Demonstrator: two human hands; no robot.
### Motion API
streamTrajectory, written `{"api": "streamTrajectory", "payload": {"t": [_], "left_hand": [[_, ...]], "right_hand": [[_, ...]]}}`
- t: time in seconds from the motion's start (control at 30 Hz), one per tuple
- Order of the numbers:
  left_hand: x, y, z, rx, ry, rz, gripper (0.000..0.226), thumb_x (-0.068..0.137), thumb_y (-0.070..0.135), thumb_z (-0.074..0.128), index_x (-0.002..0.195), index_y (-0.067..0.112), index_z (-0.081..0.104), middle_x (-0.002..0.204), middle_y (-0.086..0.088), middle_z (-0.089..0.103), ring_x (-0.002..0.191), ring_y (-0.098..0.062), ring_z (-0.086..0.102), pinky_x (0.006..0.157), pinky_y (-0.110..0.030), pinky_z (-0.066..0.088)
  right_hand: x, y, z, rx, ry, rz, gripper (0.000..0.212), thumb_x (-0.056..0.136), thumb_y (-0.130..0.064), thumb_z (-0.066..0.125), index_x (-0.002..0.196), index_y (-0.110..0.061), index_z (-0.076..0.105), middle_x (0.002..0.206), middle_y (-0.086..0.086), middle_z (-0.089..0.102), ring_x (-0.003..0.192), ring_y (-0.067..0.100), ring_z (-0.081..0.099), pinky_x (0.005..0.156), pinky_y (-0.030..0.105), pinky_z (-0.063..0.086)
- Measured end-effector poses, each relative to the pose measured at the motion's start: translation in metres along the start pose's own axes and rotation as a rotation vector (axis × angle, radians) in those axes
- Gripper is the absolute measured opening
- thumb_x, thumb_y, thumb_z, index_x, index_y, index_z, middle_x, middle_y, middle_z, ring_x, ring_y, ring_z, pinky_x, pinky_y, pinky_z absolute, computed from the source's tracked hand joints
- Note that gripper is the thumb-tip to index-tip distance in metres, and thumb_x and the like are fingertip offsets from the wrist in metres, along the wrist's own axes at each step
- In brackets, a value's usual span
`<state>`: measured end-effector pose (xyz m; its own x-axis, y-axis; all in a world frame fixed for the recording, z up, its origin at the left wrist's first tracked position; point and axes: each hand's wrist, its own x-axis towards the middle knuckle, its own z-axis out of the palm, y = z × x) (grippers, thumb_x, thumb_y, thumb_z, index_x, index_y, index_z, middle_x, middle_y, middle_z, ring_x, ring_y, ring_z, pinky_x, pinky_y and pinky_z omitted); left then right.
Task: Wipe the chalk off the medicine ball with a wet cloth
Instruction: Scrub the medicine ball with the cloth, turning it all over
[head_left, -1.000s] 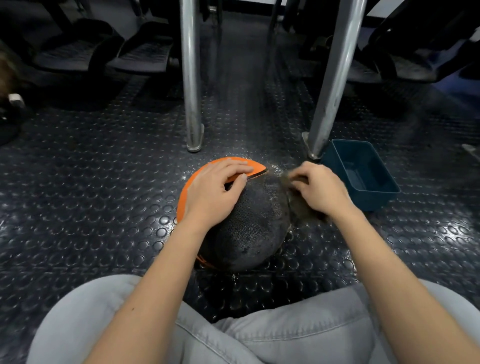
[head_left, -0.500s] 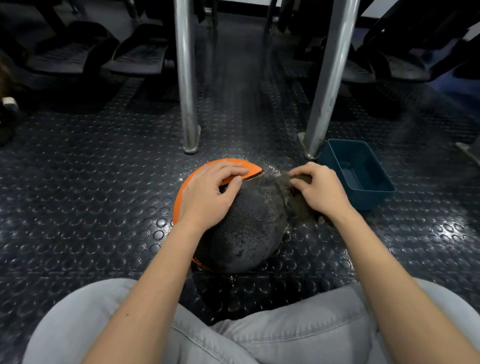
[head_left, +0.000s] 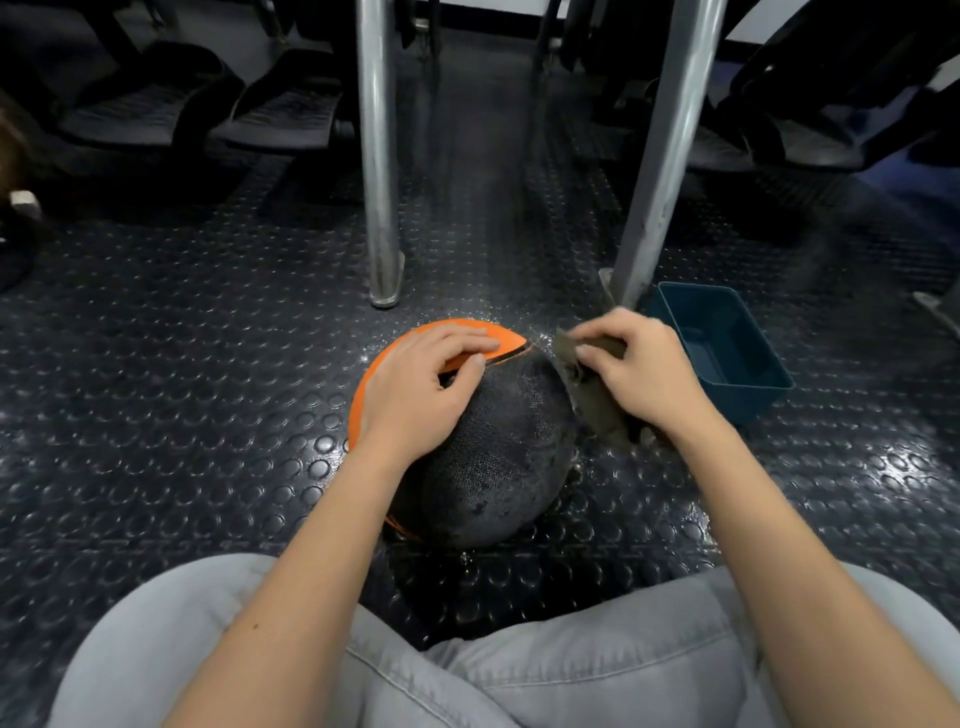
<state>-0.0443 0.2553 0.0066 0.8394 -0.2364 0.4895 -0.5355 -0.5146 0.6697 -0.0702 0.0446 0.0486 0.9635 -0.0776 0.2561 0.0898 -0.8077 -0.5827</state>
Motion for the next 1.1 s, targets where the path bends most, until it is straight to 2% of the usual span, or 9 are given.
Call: {"api": "streamTrajectory", "payload": {"t": [0.1, 0.17, 0.33, 0.53, 0.7, 0.8, 0.9, 1.03, 1.1], "left_hand": [[-0.001, 0.0, 0.001, 0.006, -0.001, 0.02, 0.035, 0.087, 0.041, 0.043, 0.104, 0.029, 0.071, 0.108, 0.028, 0.058, 0.108, 0.012, 0.047, 0.097, -0.012, 0.032], [0.001, 0.002, -0.001, 0.011, -0.019, 0.008, 0.033, 0.089, 0.04, 0.044, 0.105, 0.029, 0.071, 0.108, 0.028, 0.058, 0.111, 0.007, 0.049, 0.098, -0.014, 0.032], [0.0, 0.004, -0.001, 0.027, -0.027, -0.025, 0.028, 0.089, 0.034, 0.047, 0.105, 0.032, 0.07, 0.107, 0.032, 0.056, 0.109, 0.011, 0.046, 0.092, 0.0, 0.024], [0.0, -0.001, -0.003, -0.002, -0.014, 0.011, 0.031, 0.088, 0.036, 0.047, 0.104, 0.027, 0.072, 0.107, 0.028, 0.057, 0.107, 0.007, 0.05, 0.094, -0.011, 0.032], [0.003, 0.002, -0.001, 0.022, -0.028, -0.024, 0.027, 0.09, 0.033, 0.048, 0.106, 0.031, 0.07, 0.109, 0.03, 0.057, 0.107, 0.015, 0.041, 0.091, -0.005, 0.029], [0.0, -0.002, -0.005, 0.019, 0.001, -0.025, 0.027, 0.089, 0.032, 0.049, 0.104, 0.03, 0.071, 0.107, 0.031, 0.056, 0.106, 0.016, 0.041, 0.087, 0.003, 0.024], [-0.001, -0.002, -0.006, 0.02, -0.015, -0.021, 0.022, 0.09, 0.027, 0.054, 0.104, 0.029, 0.072, 0.105, 0.034, 0.054, 0.105, 0.018, 0.04, 0.086, 0.004, 0.024], [0.001, 0.0, -0.005, 0.034, -0.031, -0.014, 0.022, 0.091, 0.031, 0.053, 0.104, 0.033, 0.071, 0.107, 0.033, 0.055, 0.107, 0.018, 0.042, 0.088, 0.002, 0.025], [0.001, -0.001, -0.004, 0.017, -0.04, -0.011, 0.02, 0.092, 0.027, 0.056, 0.103, 0.033, 0.071, 0.106, 0.035, 0.054, 0.105, 0.024, 0.04, 0.087, 0.003, 0.024]], "right_hand": [[-0.008, -0.026, 0.003, 0.217, -0.191, -0.213, 0.023, 0.08, -0.006, 0.071, 0.088, -0.028, 0.07, 0.086, -0.012, 0.062, 0.086, 0.006, 0.059, 0.085, 0.018, 0.043], [-0.009, -0.02, 0.008, 0.232, -0.276, -0.164, 0.028, 0.08, -0.007, 0.071, 0.082, -0.035, 0.068, 0.087, -0.012, 0.061, 0.087, 0.009, 0.059, 0.086, 0.021, 0.043], [-0.005, 0.014, 0.002, -0.144, -0.121, 0.068, 0.02, 0.085, -0.014, 0.066, 0.089, -0.033, 0.068, 0.091, -0.013, 0.059, 0.1, 0.018, 0.058, 0.09, 0.037, 0.045], [-0.01, -0.027, -0.003, 0.25, -0.294, -0.26, 0.024, 0.078, -0.004, 0.072, 0.087, -0.027, 0.07, 0.084, -0.014, 0.061, 0.082, -0.001, 0.058, 0.082, 0.013, 0.041], [-0.005, 0.019, 0.004, -0.307, -0.146, 0.128, 0.014, 0.087, -0.017, 0.065, 0.093, -0.028, 0.071, 0.098, -0.005, 0.059, 0.101, 0.021, 0.056, 0.087, 0.037, 0.046], [-0.003, -0.001, -0.002, 0.063, -0.056, -0.003, 0.018, 0.083, -0.009, 0.069, 0.092, -0.024, 0.072, 0.092, -0.005, 0.063, 0.094, 0.014, 0.059, 0.09, 0.026, 0.044], [-0.009, -0.032, 0.003, 0.257, -0.203, -0.17, 0.026, 0.08, -0.006, 0.071, 0.087, -0.031, 0.069, 0.085, -0.013, 0.061, 0.085, 0.007, 0.059, 0.085, 0.018, 0.043], [-0.007, -0.001, 0.014, -0.186, -0.118, 0.139, 0.018, 0.088, -0.017, 0.063, 0.093, -0.033, 0.069, 0.098, -0.007, 0.059, 0.103, 0.019, 0.055, 0.087, 0.036, 0.046], [-0.008, 0.007, 0.005, -0.157, -0.043, 0.222, 0.017, 0.088, -0.018, 0.063, 0.091, -0.034, 0.068, 0.1, -0.005, 0.06, 0.105, 0.021, 0.055, 0.089, 0.038, 0.046]]}}
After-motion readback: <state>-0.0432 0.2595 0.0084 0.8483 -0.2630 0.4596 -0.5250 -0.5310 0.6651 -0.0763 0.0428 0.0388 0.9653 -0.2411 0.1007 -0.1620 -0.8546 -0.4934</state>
